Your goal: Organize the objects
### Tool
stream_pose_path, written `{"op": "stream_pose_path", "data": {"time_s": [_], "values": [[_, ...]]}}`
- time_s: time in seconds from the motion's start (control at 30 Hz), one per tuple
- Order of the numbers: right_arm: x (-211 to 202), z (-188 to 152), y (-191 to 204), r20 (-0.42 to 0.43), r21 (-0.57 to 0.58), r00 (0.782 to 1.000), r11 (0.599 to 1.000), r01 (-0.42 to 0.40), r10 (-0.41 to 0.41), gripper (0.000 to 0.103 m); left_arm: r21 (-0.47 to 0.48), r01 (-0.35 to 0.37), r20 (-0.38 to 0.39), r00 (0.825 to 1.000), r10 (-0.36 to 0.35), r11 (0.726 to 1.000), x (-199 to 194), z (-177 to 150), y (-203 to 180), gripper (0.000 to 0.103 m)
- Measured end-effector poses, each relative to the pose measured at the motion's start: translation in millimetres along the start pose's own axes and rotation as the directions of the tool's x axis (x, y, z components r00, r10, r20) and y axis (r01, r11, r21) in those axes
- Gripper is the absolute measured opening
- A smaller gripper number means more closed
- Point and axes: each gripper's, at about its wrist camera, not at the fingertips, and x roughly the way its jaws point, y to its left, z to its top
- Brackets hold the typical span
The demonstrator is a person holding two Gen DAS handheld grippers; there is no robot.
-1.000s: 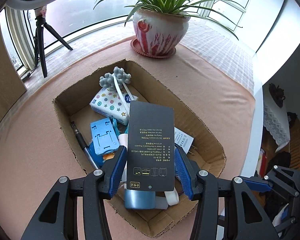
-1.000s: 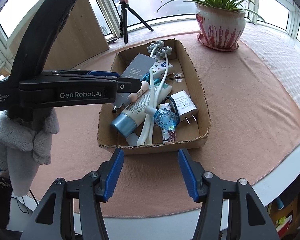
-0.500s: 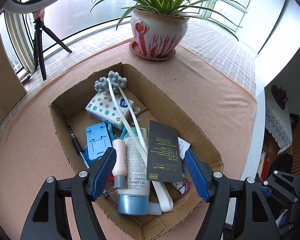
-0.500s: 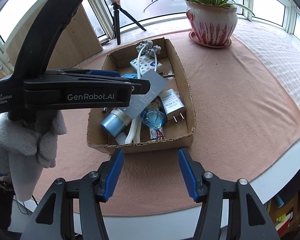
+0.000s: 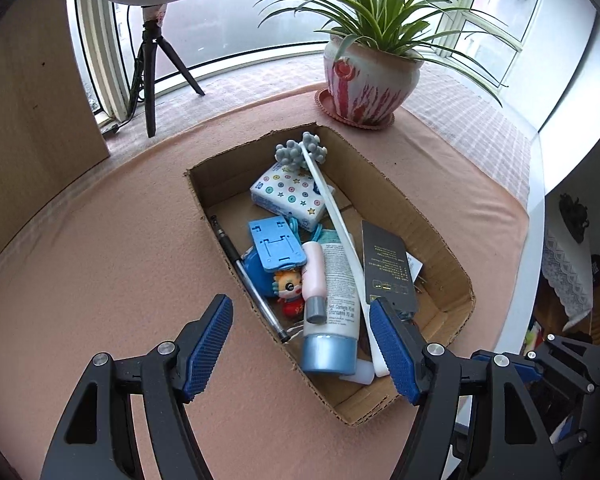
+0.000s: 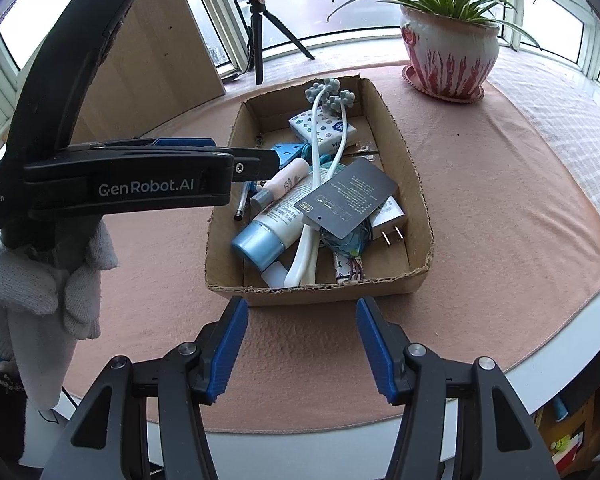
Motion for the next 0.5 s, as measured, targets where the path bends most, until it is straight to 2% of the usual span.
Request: {"op": "stream_pose_path", "data": {"time_s": [0.3, 0.5], "values": [[10.0, -1.3, 49.9, -0.018, -0.069, 0.999, 0.997, -0.029, 0.028, 0.053, -0.106, -0.063, 0.023, 0.998, 0.066, 0.992, -42.2, -48.7, 55.7, 0.074], [14.0, -3.9, 84.0, -0.021, -0.111, 0.999, 0.993, -0.044, 0.042, 0.053, -0.188, -0.121, 0.052, 0.99, 0.133, 0.975, -74.3, -83.5, 91.6, 0.076]]}}
